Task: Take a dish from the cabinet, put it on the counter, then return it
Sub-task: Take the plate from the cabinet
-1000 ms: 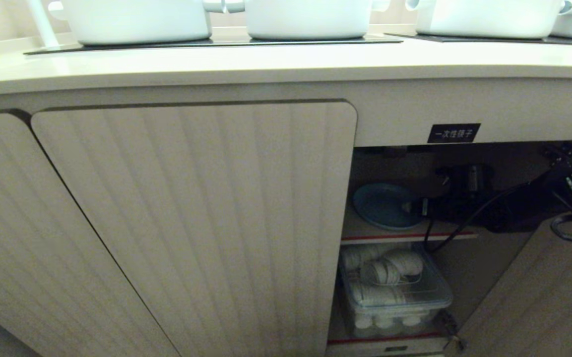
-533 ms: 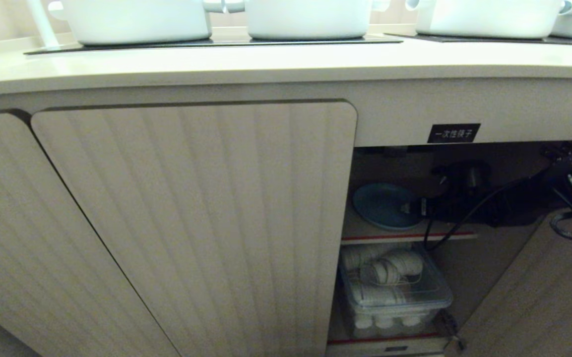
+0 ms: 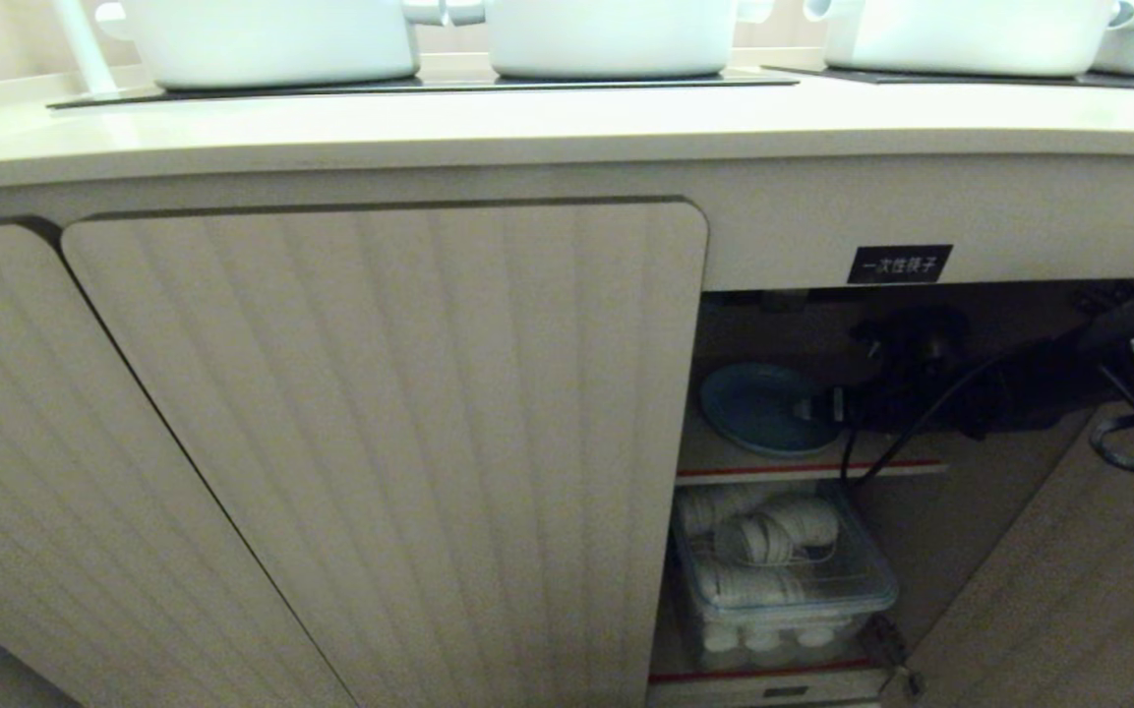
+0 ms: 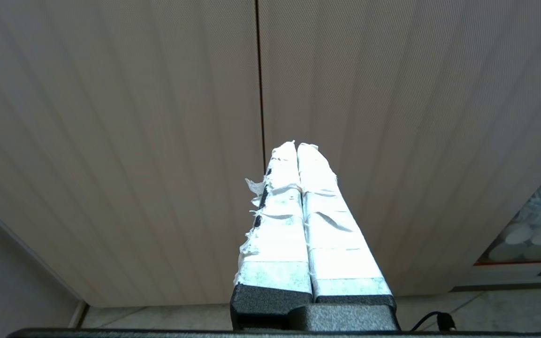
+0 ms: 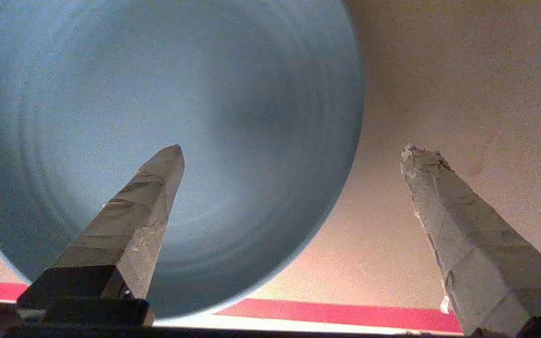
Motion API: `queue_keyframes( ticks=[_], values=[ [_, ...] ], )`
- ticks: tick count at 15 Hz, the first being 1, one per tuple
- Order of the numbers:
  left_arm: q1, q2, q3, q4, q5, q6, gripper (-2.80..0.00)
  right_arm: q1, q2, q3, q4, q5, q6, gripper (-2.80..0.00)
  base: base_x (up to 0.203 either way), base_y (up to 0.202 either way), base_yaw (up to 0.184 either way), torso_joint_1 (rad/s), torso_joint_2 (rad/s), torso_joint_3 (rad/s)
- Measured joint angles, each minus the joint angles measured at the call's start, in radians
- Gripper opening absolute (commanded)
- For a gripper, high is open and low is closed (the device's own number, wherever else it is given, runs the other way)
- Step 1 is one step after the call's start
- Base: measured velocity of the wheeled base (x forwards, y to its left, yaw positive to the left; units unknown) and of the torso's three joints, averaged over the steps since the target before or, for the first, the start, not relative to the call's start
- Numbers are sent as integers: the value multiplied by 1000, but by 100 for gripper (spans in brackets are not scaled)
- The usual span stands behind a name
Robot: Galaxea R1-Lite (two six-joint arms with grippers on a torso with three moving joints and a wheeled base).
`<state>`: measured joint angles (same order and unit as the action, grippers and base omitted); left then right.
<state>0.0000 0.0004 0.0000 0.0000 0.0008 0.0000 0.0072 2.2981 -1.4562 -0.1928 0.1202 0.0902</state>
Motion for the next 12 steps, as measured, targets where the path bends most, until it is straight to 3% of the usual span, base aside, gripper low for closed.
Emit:
queue_keyframes(
  ticks=[12],
  values=[
    [0,0,0,0,-1,0,-280,2,19,-40,64,-1,-22,0,0,0,0,0,0,0]
  ],
)
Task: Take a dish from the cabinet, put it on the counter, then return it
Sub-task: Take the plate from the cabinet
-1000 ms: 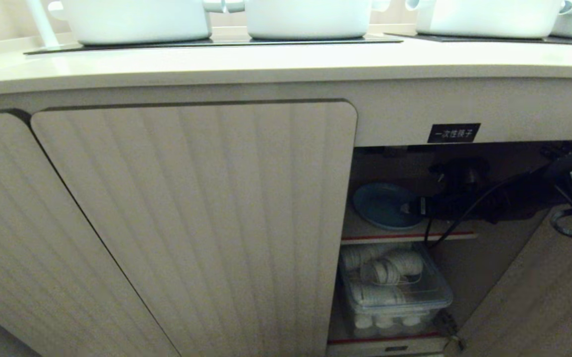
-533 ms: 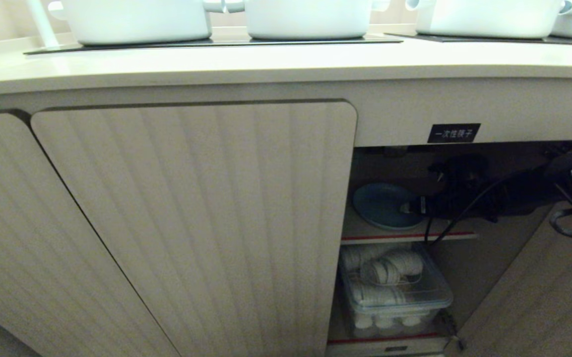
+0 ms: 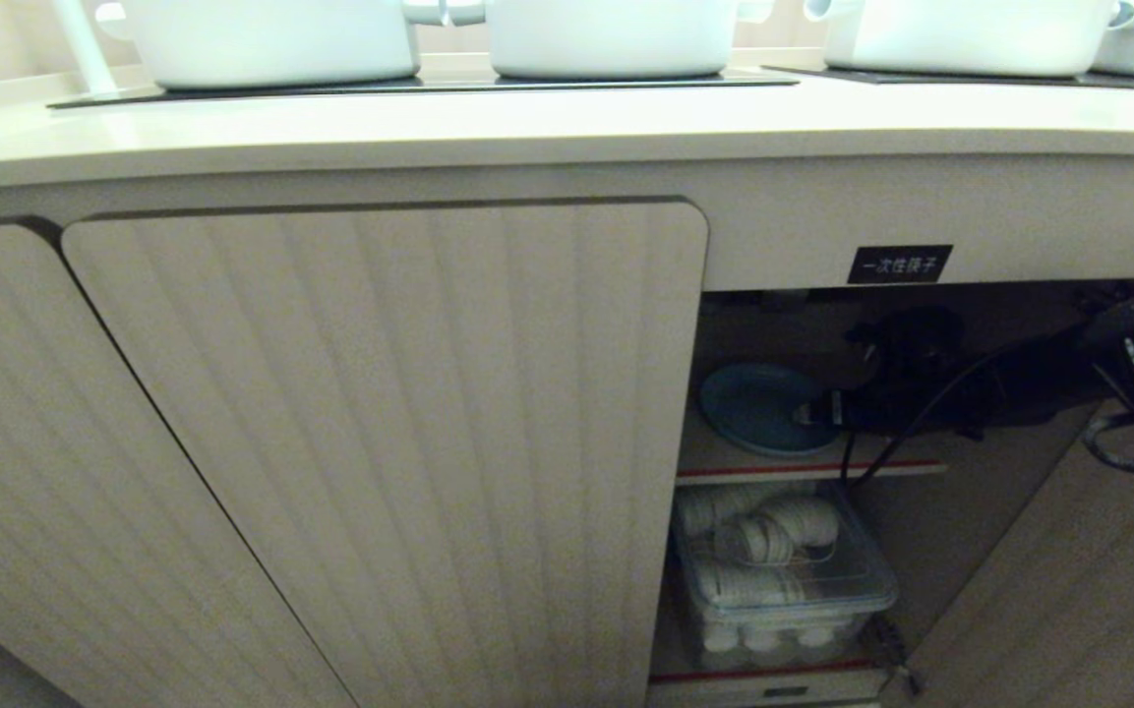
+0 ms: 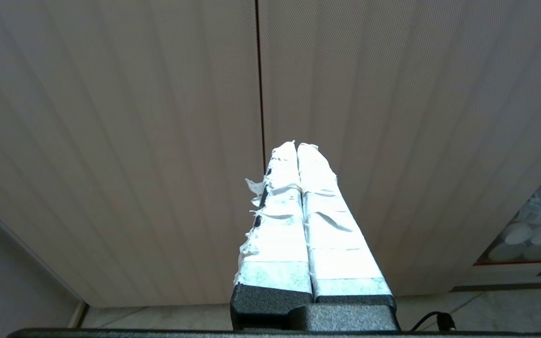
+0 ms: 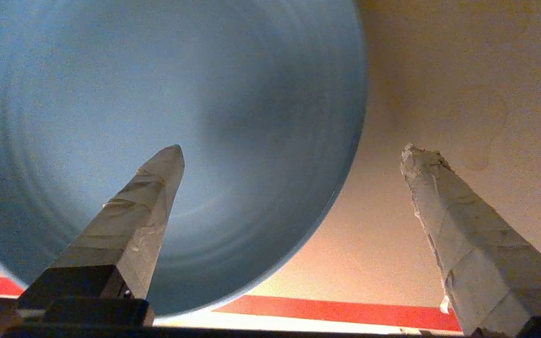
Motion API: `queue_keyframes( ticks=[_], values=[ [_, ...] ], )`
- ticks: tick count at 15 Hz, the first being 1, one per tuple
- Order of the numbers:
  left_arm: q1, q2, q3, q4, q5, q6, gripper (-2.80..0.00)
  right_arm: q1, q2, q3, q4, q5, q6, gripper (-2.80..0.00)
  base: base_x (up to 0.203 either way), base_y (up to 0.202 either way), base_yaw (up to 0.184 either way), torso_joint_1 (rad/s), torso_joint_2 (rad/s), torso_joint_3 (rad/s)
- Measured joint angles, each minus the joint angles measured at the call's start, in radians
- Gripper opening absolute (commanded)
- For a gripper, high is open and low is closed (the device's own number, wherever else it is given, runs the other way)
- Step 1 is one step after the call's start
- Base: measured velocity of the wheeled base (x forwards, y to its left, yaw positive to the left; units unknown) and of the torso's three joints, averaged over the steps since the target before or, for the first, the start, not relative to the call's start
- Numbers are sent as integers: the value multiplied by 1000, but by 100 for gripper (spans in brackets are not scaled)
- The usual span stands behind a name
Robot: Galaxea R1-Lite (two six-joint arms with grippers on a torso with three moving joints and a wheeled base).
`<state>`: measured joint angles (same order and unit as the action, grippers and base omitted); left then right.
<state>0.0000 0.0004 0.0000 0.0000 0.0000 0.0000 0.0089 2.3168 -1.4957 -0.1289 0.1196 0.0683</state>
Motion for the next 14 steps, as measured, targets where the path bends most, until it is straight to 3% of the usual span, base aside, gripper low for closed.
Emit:
queue_keyframes(
  ticks=[14],
  values=[
    [0,0,0,0,0,0,-280,7,58,-68,11,0,-24,0,0,0,0,0,0,0]
  ],
)
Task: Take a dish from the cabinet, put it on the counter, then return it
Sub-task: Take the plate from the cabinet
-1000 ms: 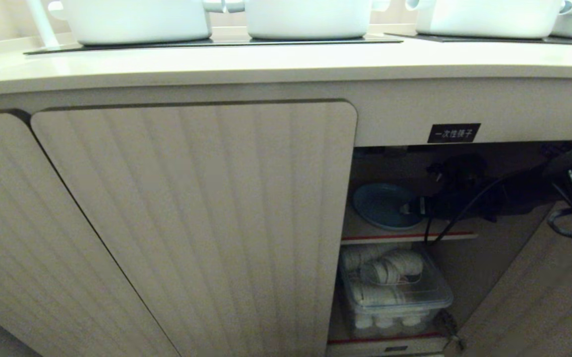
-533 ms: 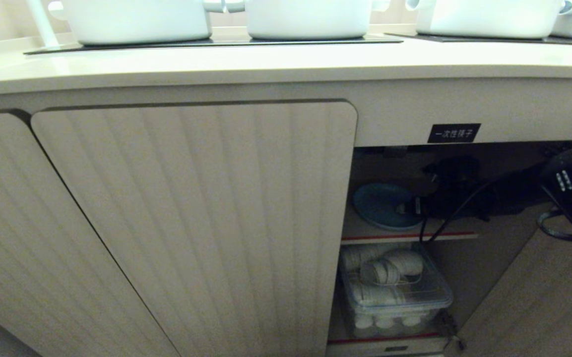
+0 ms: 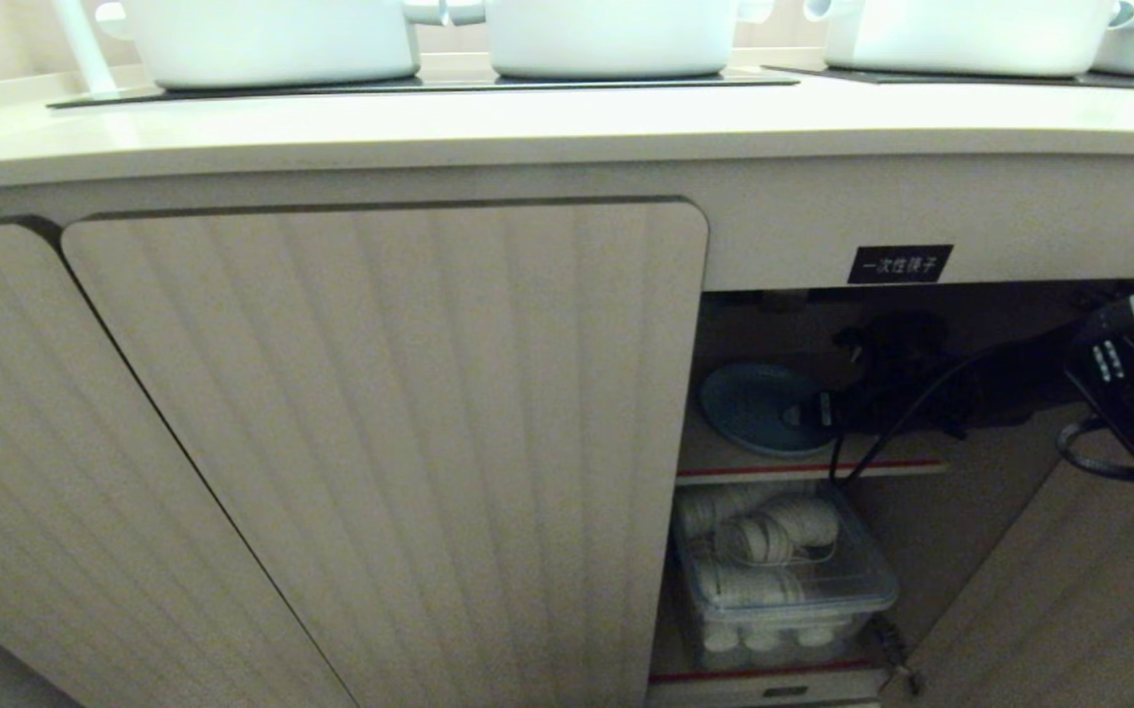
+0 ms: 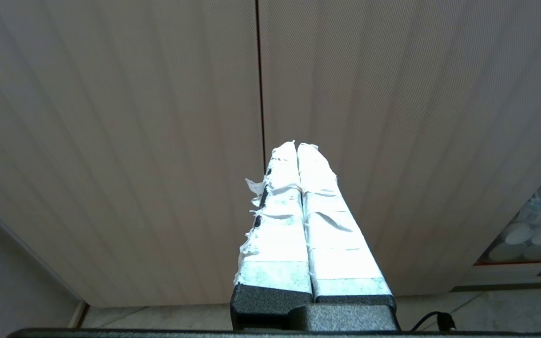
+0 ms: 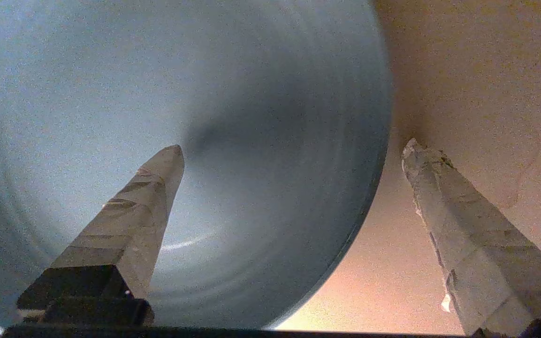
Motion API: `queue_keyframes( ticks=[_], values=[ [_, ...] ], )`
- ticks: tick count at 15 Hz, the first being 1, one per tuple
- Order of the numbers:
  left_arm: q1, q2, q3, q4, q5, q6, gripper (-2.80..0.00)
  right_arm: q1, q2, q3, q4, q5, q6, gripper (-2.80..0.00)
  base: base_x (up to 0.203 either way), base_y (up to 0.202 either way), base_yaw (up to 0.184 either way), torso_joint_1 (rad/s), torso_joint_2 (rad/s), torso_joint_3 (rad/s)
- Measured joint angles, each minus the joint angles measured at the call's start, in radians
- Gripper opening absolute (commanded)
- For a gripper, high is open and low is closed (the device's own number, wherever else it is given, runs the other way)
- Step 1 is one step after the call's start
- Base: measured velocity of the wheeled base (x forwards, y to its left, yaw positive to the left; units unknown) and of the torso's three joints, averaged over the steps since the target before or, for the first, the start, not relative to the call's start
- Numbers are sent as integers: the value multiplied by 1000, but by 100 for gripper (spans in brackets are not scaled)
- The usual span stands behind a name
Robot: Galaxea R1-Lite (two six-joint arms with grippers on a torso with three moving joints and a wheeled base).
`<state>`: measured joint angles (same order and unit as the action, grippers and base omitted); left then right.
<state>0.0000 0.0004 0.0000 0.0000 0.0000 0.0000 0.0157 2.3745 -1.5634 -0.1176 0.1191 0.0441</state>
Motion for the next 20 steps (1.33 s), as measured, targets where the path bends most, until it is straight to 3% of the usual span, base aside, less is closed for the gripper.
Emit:
queue_keyframes(
  ticks=[6,20],
  values=[
    [0,0,0,0,0,0,-280,0,-4,-13,57,-2,-59,0,0,0,0,0,0,0],
    [0,0,0,0,0,0,-280,-1,10,-89,157,-4,-79,0,0,0,0,0,0,0]
  ],
)
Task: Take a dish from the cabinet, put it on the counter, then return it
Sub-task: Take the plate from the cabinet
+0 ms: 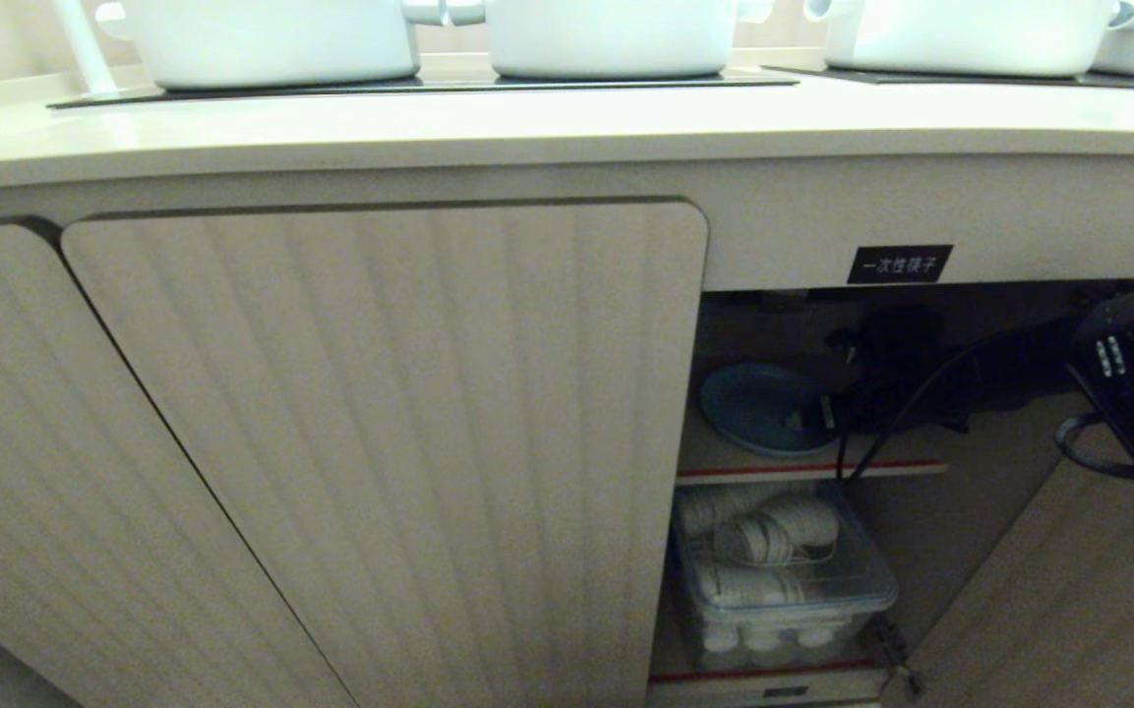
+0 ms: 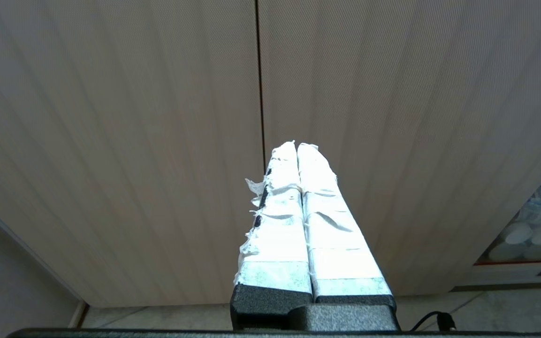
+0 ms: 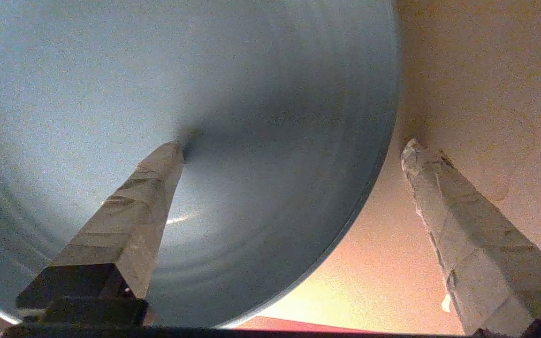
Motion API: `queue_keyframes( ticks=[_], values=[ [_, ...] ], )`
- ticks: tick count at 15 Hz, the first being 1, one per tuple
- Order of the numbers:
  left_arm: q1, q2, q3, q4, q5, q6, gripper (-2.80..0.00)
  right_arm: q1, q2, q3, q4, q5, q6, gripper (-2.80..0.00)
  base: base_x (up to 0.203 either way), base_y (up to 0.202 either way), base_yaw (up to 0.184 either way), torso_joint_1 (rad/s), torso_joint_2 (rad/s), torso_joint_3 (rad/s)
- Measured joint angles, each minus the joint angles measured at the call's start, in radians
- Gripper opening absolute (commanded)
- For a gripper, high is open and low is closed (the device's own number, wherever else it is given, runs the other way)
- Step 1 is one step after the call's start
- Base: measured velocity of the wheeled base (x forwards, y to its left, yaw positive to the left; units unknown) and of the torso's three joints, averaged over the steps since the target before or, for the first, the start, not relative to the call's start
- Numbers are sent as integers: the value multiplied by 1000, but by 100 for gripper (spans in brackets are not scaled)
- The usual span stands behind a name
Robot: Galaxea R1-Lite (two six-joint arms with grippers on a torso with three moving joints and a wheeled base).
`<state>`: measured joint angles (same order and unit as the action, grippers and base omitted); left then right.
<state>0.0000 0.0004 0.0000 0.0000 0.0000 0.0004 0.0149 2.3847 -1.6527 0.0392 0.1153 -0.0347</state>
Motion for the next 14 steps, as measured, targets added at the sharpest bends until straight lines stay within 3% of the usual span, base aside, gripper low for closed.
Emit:
queue_keyframes(
  ticks=[14],
  values=[
    [0,0,0,0,0,0,-280,1,18,-85,153,-1,-7,0,0,0,0,0,0,0]
  ],
)
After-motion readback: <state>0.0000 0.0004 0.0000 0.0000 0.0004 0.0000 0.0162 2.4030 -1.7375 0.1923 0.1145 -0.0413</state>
